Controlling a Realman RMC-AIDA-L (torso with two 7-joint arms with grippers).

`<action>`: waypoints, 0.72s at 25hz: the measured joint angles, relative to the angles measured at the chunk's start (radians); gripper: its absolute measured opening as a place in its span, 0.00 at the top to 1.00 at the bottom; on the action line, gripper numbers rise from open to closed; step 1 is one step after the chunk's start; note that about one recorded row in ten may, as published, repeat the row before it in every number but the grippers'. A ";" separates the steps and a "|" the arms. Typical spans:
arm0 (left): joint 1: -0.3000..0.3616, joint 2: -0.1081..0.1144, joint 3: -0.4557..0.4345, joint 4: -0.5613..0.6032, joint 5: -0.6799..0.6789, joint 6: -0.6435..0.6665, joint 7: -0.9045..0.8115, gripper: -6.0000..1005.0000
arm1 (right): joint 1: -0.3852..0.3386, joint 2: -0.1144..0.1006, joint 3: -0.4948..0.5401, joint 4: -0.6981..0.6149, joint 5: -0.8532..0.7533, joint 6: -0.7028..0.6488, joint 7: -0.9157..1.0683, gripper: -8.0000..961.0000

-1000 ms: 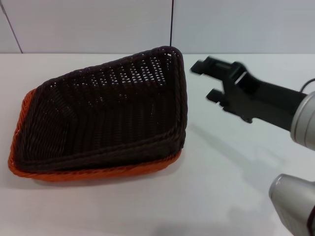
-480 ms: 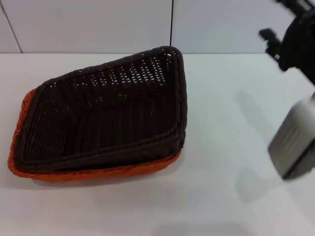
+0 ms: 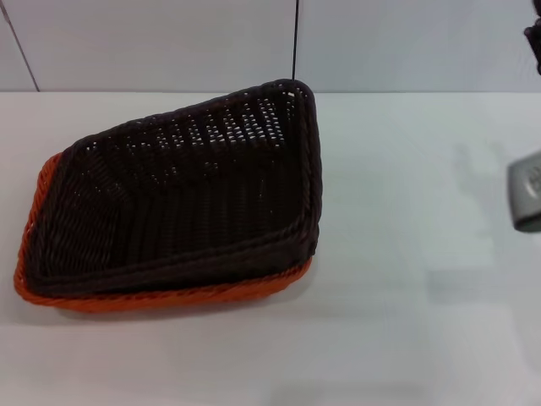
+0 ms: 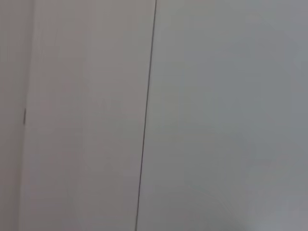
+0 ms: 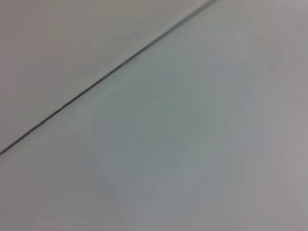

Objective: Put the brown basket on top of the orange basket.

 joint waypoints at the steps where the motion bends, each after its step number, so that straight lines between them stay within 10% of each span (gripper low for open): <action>1: -0.002 0.000 0.001 0.000 0.001 0.000 0.000 0.23 | 0.007 0.001 -0.006 0.048 -0.051 0.072 0.107 0.26; 9: -0.008 0.003 -0.004 -0.004 0.028 0.030 -0.003 0.23 | 0.161 0.013 -0.050 0.741 -0.031 0.820 1.018 0.26; 18: -0.011 0.005 -0.028 -0.005 0.027 0.037 -0.012 0.23 | 0.169 0.016 -0.129 0.891 0.360 0.876 1.247 0.26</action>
